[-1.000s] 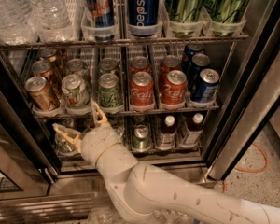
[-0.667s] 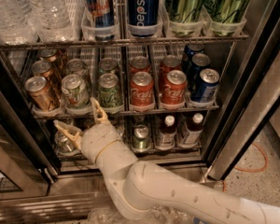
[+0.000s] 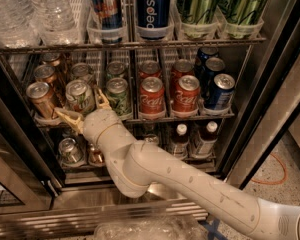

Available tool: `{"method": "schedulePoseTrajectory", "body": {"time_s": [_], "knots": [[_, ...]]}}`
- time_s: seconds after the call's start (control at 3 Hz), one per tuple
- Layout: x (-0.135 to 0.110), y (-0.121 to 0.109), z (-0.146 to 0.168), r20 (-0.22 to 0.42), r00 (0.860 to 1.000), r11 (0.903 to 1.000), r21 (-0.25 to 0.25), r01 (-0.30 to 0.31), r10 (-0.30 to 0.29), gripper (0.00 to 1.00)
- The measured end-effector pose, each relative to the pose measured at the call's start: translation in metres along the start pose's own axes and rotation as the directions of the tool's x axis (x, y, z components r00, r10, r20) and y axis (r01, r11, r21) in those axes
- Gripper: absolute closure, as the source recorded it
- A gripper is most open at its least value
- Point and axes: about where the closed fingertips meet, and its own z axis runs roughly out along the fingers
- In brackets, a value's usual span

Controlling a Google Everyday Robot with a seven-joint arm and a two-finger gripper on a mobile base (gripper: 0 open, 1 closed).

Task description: Pick 7up can from middle shelf of fridge

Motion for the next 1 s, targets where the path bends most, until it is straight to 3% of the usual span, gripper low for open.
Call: {"method": "schedulePoseTrajectory", "body": {"time_s": [0.33,1.0], "knots": [[0.0002,-0.0014,0.0064,0.003,1.000,1.0000,0.003,0.002,-0.002,0.24],[0.0021,-0.0017,0.0100,0.005,1.000,0.9999,0.010,-0.008,0.008,0.64]]}}
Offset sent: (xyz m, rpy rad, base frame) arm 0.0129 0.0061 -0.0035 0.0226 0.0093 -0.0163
